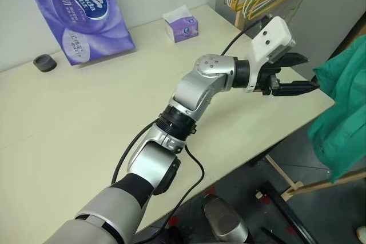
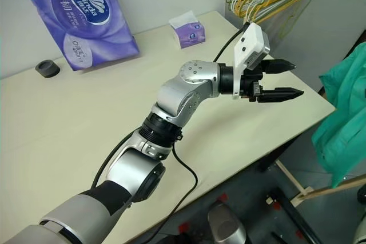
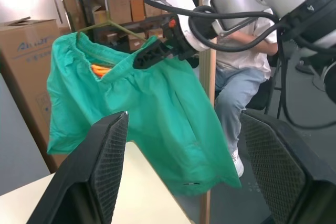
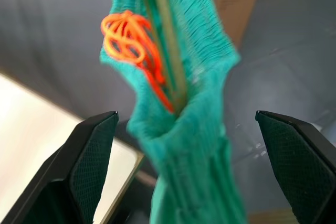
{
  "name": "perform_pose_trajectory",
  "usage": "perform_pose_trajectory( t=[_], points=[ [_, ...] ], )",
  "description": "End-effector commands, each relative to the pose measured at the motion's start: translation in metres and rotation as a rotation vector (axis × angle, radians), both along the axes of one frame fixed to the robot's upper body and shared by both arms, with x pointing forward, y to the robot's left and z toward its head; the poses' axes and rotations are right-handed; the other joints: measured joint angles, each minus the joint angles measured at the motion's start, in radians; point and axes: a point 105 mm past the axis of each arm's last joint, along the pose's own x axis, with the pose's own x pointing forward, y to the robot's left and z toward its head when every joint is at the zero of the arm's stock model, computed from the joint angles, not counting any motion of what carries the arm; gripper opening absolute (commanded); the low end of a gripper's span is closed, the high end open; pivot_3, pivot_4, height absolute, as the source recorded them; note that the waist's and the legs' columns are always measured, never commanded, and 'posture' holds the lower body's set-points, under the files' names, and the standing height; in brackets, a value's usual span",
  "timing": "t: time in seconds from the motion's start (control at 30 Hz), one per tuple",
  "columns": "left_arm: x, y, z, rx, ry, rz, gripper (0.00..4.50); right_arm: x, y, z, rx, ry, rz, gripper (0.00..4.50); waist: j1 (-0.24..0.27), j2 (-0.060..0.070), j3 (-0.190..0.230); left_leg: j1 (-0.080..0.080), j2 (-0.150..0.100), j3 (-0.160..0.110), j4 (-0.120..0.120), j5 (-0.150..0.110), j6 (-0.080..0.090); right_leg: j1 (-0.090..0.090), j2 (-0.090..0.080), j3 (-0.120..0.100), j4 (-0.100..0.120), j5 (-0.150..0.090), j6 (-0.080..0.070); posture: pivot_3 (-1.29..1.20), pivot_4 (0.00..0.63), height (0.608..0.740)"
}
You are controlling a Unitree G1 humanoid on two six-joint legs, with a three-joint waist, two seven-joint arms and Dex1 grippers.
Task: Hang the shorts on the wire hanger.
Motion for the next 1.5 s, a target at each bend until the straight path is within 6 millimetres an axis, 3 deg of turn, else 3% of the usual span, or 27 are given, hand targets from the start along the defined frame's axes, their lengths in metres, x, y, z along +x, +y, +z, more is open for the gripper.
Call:
perform_pose_trajectory(
  t=[0.03,0.33,0.57,0.67,0.77,0.9,1.07,1.17,1.23,1.37,1.5],
  points=[
    [-0.009,-0.003,0.013,-0.022,-0.064,-0.030,3.55,-0.006,0.007,0.043,-0.186,-0.153,-0.017,4.47,-0.002,0.000,0.000,0.000,0.000,0.000,0.000,0.000,0.000,0.000,0.000,0.000,0.000,0.000,0.000,-0.56,0.181,0.740],
    [-0.006,-0.001,0.010,-0.011,-0.067,-0.012,3.55,-0.010,0.025,0.080,-0.623,-0.293,-0.038,4.47,-0.009,0.001,0.000,0.000,0.000,0.000,0.000,0.000,0.000,0.000,0.000,0.000,0.000,0.000,0.000,-0.54,0.177,0.740],
    [-0.001,0.004,0.006,-0.004,-0.066,0.022,3.55,-0.014,0.070,0.109,-0.934,-0.508,0.033,4.47,-0.013,0.001,0.000,0.001,0.000,0.000,0.001,0.000,0.000,0.000,0.000,0.000,0.002,0.000,0.000,-0.52,0.175,0.740],
    [0.005,0.008,0.007,-0.013,-0.068,0.062,3.55,-0.003,0.103,0.103,-0.980,-0.566,0.199,4.47,-0.014,0.000,0.000,0.001,0.000,0.000,0.002,0.000,0.000,0.000,0.000,0.000,0.003,0.001,0.001,-0.51,0.173,0.740],
    [0.018,0.020,0.007,-0.033,-0.067,0.164,3.55,0.015,0.141,0.074,-0.938,-0.544,0.435,4.47,-0.013,-0.001,-0.001,0.001,0.000,0.000,0.003,0.000,0.000,0.000,0.001,0.000,0.005,0.001,0.001,-0.49,0.167,0.740],
    [0.043,0.066,-0.006,-0.040,-0.043,0.406,3.55,0.036,0.183,0.014,-0.675,-0.467,0.707,4.47,-0.007,-0.003,-0.002,0.001,0.001,-0.002,0.009,0.000,0.000,-0.001,0.002,0.000,0.012,0.001,0.001,-0.44,0.153,0.740],
    [0.056,0.142,-0.043,-0.033,0.025,0.750,3.55,0.050,0.222,-0.031,-0.537,-0.445,0.813,4.47,0.021,-0.002,-0.008,0.000,0.002,-0.001,0.016,0.001,-0.001,-0.011,-0.001,0.001,0.026,0.001,0.000,-0.39,0.132,0.740],
    [0.059,0.216,-0.074,-0.051,0.081,1.098,3.55,0.059,0.258,-0.064,-0.370,-0.446,0.934,4.47,0.050,-0.007,-0.016,-0.002,0.003,-0.003,0.016,0.002,-0.002,-0.016,-0.002,0.000,0.031,0.001,0.000,-0.33,0.109,0.740],
    [0.053,0.264,-0.099,-0.068,0.185,1.352,3.55,0.061,0.279,-0.080,-0.314,-0.445,1.000,4.47,0.071,-0.012,-0.029,-0.003,0.005,-0.004,0.015,0.002,-0.003,-0.019,0.000,-0.001,0.032,0.002,0.000,-0.31,0.104,0.740],
    [0.022,0.318,-0.135,-0.044,0.174,1.688,3.55,0.061,0.312,-0.106,-0.238,-0.419,1.131,4.47,0.138,-0.017,-0.049,-0.004,0.004,-0.007,0.016,0.003,-0.005,-0.019,-0.001,-0.003,0.032,0.002,-0.001,-0.24,0.079,0.740],
    [-0.001,0.343,-0.160,-0.072,0.208,1.879,3.55,0.066,0.329,-0.124,-0.199,-0.392,1.187,4.47,0.224,-0.030,-0.070,-0.006,0.002,-0.010,0.016,0.003,-0.006,-0.020,-0.003,-0.005,0.030,0.002,-0.001,-0.19,0.065,0.740]
  ],
)
